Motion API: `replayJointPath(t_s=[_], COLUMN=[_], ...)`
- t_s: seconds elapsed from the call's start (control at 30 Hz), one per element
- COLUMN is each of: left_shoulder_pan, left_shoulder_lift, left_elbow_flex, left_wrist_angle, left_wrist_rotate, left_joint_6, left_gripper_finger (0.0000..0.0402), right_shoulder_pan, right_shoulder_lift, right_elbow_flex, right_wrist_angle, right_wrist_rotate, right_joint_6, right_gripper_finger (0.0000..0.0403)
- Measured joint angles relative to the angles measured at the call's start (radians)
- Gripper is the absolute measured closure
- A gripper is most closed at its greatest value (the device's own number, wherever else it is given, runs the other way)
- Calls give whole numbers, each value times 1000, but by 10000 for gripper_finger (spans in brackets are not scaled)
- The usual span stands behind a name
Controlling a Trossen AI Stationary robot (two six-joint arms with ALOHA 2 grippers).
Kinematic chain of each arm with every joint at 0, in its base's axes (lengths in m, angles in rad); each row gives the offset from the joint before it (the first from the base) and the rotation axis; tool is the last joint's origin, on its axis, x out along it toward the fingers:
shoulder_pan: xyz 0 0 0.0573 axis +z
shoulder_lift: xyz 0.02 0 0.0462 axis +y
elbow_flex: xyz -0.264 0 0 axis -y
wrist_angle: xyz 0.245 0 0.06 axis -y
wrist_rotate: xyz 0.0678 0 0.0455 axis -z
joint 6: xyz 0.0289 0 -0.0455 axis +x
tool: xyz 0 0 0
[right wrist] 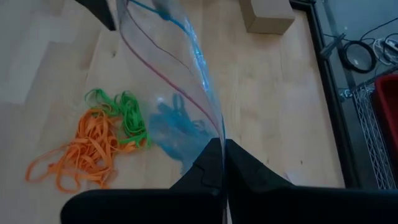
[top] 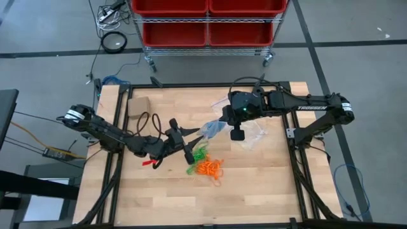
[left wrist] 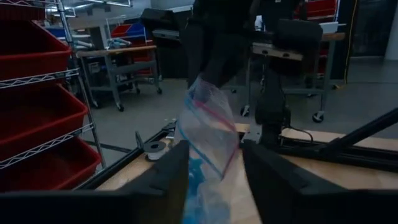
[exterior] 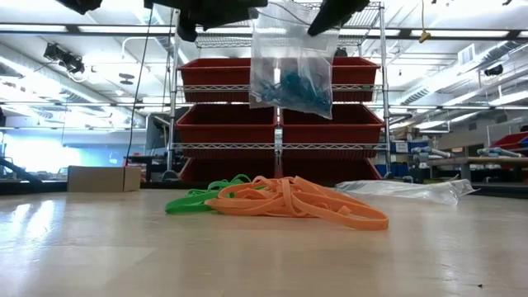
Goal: Sort rubber bands
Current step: Close the top left transparent zip bag
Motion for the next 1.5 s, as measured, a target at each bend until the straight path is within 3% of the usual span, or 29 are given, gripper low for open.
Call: replayJointPath(t_s=[0.27,0.53,0.7,0.8,0.9,1.07,1.17,1.3,1.5], left_shoulder_pan=[1,-15,-21,-22,-21,-8,16,41,80], left_shoulder_lift=[0,0,-3,-21,-35,-48,-45,-42,-42], left_elbow_flex=[0,0,0,12,65,222,341,465,563], left_wrist_angle=[-8,-12,-70,-178,-335,-623,-865,-1076,-1225], left_wrist_rotate=[-1,-28,-28,-22,-10,69,139,157,205], left_joint_6=[66,133,147,109,105,120,104,97,96], left_gripper_finger=[389,396,399,399,400,400,400,401,401], right_shoulder_pan=[0,0,7,27,44,76,96,111,133], right_shoulder_lift=[0,0,0,0,2,22,35,50,55], right_elbow_flex=[0,0,0,0,0,0,-1,0,19], right_wrist_angle=[1,-53,-72,-56,-39,38,98,177,211], right_wrist_rotate=[0,-15,-106,-115,-100,-90,-80,-69,-18], right_joint_6=[0,16,19,19,19,19,29,80,96], right_gripper_finger=[403,403,399,372,321,222,187,179,214])
